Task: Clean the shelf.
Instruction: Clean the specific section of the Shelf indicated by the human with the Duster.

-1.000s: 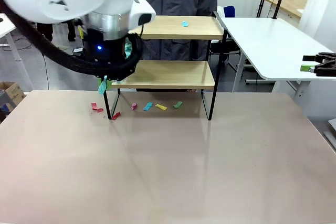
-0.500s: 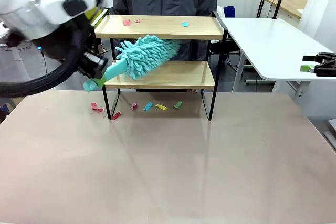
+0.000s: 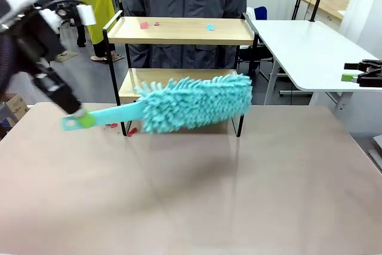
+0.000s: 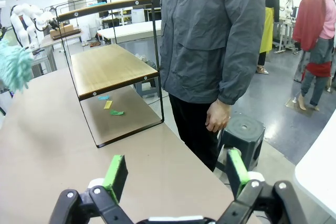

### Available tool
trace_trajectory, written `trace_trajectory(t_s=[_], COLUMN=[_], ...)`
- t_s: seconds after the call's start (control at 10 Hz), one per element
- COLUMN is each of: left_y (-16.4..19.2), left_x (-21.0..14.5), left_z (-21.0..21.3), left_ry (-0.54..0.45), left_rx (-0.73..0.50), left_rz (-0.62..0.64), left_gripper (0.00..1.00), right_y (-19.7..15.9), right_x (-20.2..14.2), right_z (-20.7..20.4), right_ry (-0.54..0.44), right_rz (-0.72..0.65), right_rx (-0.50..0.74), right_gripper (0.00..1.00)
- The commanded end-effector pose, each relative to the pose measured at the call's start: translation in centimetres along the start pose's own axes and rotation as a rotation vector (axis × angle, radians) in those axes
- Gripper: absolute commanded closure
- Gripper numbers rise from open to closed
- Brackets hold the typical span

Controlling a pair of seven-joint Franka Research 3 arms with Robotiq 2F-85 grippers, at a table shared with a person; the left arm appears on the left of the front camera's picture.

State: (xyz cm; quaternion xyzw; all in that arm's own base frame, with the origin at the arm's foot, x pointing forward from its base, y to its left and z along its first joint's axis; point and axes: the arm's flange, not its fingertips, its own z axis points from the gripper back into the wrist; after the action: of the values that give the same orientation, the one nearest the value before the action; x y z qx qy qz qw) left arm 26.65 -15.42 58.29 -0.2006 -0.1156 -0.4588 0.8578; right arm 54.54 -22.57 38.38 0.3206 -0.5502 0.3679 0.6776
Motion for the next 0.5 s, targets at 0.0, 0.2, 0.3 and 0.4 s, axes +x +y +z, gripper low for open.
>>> trace_trajectory(t_s=[0.0, 0.2, 0.3, 0.4], left_y=[-0.2, -1.2, -1.2, -1.0], left_x=[-0.9, -0.7, 0.0, 0.7], left_z=[5.6, 9.0, 9.7, 10.4], left_ry=[0.216, 0.438, 0.556, 0.654], left_rx=[0.119, 0.17, 0.165, 0.17], left_rz=[-0.162, -0.306, -0.331, -0.344], left_gripper=[0.87, 0.87, 0.87, 0.87], right_y=[0.1, 0.1, 0.1, 0.1], right_x=[0.3, 0.3, 0.3, 0.3], right_z=[-0.1, -0.1, -0.1, -0.1], right_ry=[-0.003, -0.003, -0.003, -0.003], right_rz=[0.005, 0.005, 0.005, 0.005], right_rx=[0.002, 0.002, 0.002, 0.002], right_gripper=[0.0, 0.0, 0.0, 0.0])
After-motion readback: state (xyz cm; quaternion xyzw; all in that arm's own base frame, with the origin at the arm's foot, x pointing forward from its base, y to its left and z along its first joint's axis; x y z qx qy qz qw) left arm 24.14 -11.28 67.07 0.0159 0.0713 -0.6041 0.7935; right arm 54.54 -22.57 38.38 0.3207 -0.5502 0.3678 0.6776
